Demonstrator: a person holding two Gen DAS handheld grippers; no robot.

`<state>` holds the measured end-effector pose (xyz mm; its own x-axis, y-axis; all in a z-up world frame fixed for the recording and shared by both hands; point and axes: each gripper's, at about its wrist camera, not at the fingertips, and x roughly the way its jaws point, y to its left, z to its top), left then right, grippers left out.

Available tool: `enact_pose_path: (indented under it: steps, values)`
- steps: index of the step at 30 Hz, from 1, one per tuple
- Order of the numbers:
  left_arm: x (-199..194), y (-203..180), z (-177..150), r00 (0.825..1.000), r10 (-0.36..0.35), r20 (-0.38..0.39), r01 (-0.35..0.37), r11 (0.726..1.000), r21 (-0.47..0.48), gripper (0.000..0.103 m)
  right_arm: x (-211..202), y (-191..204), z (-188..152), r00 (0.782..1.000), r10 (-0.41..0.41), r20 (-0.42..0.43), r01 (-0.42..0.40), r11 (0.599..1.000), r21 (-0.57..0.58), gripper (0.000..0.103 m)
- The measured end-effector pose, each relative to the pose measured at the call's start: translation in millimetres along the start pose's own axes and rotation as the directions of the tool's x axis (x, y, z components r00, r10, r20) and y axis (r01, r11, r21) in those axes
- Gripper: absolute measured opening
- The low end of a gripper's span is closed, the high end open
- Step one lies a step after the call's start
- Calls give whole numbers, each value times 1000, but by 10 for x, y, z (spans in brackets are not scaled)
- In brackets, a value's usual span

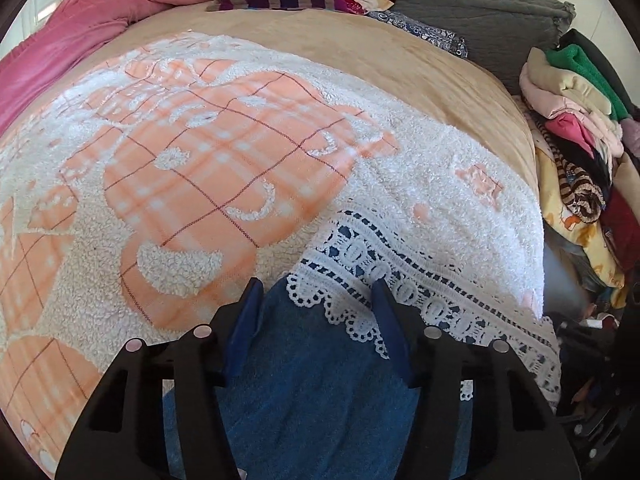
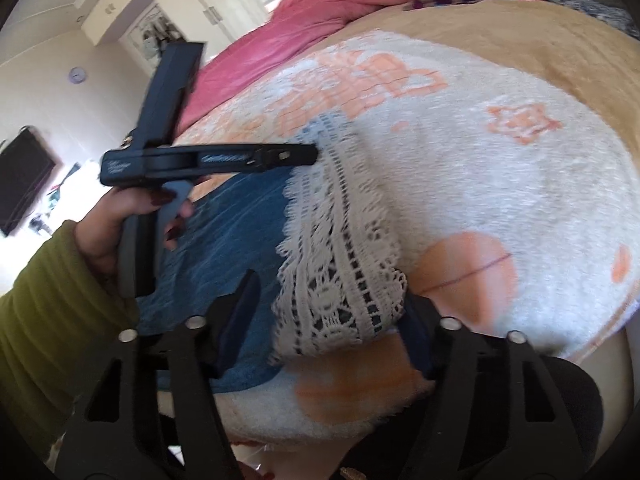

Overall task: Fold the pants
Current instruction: 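Grasp the lace hem with the right gripper while the left gripper grasps the denim beside it, then lift the lace hem with both grippers and fold it over onto the pants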

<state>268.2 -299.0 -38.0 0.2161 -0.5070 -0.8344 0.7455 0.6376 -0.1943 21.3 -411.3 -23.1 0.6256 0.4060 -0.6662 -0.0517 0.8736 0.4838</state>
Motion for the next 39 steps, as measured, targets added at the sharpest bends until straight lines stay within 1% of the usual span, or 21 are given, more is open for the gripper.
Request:
enact_pose_path:
  steps: [3,7,8,9,10,12,15,16,17,18,19,20,22,24,28,30,34,35,37,39]
  values:
    - [23,7,-7,1000,-15,16,14,1000,22,58,29,1,23,1000,-2,5,2,1000,13,53]
    - [59,56,-1,999,-43,16,43,999,-21,57,39,-22,33,1000,10,7,-11,1000,30,53]
    - [66,72,2,998,-54,18,54,998,-36,54,42,-23,35,1000,11,7,-12,999,32,53]
    - [67,79,3,997,-71,26,73,996,-46,48,48,-23,37,1000,11,6,-11,999,35,54]
    - [67,76,-1,996,-83,31,84,995,-50,44,55,-23,40,1000,11,6,-11,999,37,55]
    - [72,54,-9,996,-82,31,84,995,-46,41,83,-25,59,1000,17,8,-17,999,42,58]
    - [65,38,-7,997,-78,27,79,996,-49,36,108,-11,74,1000,16,15,-17,999,37,59]
    - [63,35,-6,997,-74,28,75,996,-52,35,117,-7,81,1000,19,19,-19,999,34,58]
    - [62,27,-14,997,-69,29,71,996,-55,35,121,-7,86,999,24,25,-25,999,33,55]
    - [62,25,-23,997,-65,31,67,996,-57,34,132,-11,93,999,32,28,-33,999,33,46]
    - [62,23,-32,998,-60,35,62,996,-59,33,151,-9,100,999,43,25,-44,998,33,40]
    - [50,22,-53,998,-56,43,59,996,-66,33,165,-9,106,998,52,26,-53,998,27,39]
    - [35,24,-68,997,-49,55,53,996,-78,27,177,30,109,996,83,26,-83,997,5,31]
    - [-3,36,-76,997,-49,67,55,994,-90,26,185,68,113,994,108,26,-108,994,-12,29]
    - [-134,78,-95,991,-81,104,93,989,-119,19,175,152,134,985,167,48,-164,985,-59,27]
    - [-242,93,-128,986,-103,133,120,984,-131,18,145,191,138,976,209,69,-203,976,-81,27]
    - [-525,123,-238,973,-127,195,155,978,-139,17,95,346,135,949,301,95,-286,947,-143,26]
    - [-621,143,-287,968,-129,214,161,977,-140,17,80,439,127,942,321,101,-302,938,-172,26]
    - [-785,203,-379,964,-122,238,161,975,-150,17,87,620,107,935,344,87,-318,921,-225,26]
    - [-975,299,-507,961,-102,256,149,974,-172,17,133,847,102,939,340,55,-313,910,-273,26]
